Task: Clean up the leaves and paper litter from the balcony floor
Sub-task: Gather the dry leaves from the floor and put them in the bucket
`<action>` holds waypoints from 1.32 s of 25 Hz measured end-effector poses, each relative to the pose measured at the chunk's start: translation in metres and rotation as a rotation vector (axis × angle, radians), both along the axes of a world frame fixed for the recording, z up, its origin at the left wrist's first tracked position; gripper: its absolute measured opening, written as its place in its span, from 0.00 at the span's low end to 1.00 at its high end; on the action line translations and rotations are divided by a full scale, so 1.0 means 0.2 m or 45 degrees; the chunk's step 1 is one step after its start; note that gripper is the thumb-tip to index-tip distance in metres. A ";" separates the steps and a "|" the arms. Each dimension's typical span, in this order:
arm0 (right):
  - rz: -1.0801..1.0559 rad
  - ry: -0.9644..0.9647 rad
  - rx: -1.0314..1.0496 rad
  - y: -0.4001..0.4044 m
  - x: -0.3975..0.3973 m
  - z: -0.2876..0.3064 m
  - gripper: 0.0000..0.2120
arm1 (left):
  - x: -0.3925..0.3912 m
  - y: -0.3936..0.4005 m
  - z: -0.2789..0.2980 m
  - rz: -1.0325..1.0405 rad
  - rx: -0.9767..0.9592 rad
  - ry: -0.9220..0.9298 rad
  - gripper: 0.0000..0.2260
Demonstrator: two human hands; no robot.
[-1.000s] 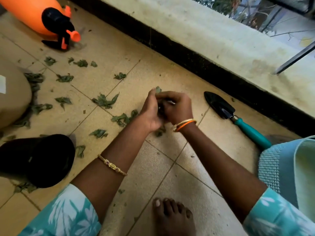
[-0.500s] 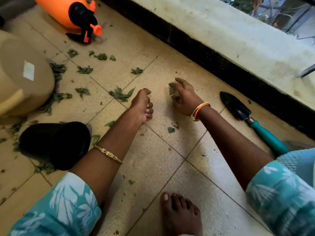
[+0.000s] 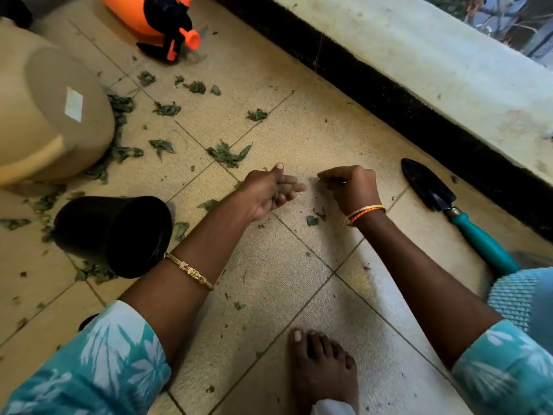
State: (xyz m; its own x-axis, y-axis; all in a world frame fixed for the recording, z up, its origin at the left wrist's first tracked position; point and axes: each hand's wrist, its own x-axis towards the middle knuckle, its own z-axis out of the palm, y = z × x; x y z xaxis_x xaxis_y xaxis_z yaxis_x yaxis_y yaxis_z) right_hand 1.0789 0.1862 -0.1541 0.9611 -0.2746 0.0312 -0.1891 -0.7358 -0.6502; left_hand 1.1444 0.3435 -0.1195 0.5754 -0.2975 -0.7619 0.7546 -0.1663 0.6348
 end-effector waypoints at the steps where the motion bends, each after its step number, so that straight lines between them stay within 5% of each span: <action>1: -0.093 -0.013 0.136 0.02 -0.01 0.04 0.10 | -0.03 0.00 0.00 -0.027 -0.041 0.041 0.18; 5: -0.149 -0.055 0.240 0.17 -0.11 0.12 0.09 | -0.14 -0.03 -0.01 0.022 -0.193 0.196 0.19; 8: 0.056 -0.008 0.041 0.26 -0.18 0.09 0.06 | -0.19 -0.06 -0.04 0.113 -0.068 0.135 0.15; 12: -0.081 -0.080 0.253 0.20 -0.24 0.09 0.12 | -0.18 -0.02 -0.07 0.082 0.035 0.060 0.13; 16: 0.007 0.188 -0.052 0.20 -0.30 -0.06 0.20 | -0.15 0.07 -0.06 0.103 0.120 0.045 0.15; 23: 0.126 -0.076 -0.349 0.38 -0.37 -0.12 0.13 | -0.20 0.14 -0.08 0.130 0.204 0.049 0.17; 29: -0.064 0.090 0.346 0.35 -0.19 0.06 0.07 | -0.24 0.19 -0.06 -0.021 0.262 -0.021 0.15; 33: -0.006 0.024 0.506 0.48 -0.14 0.12 0.18 | -0.26 0.22 -0.06 0.009 0.197 -0.026 0.17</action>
State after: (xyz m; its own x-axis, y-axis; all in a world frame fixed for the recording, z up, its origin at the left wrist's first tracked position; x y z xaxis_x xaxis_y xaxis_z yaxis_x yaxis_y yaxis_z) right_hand 1.0512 0.2825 -0.1307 0.9591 -0.2663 -0.0961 -0.2066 -0.4263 -0.8807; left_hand 1.0931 0.3876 -0.1314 0.5931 -0.1738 -0.7862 0.7430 -0.2581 0.6175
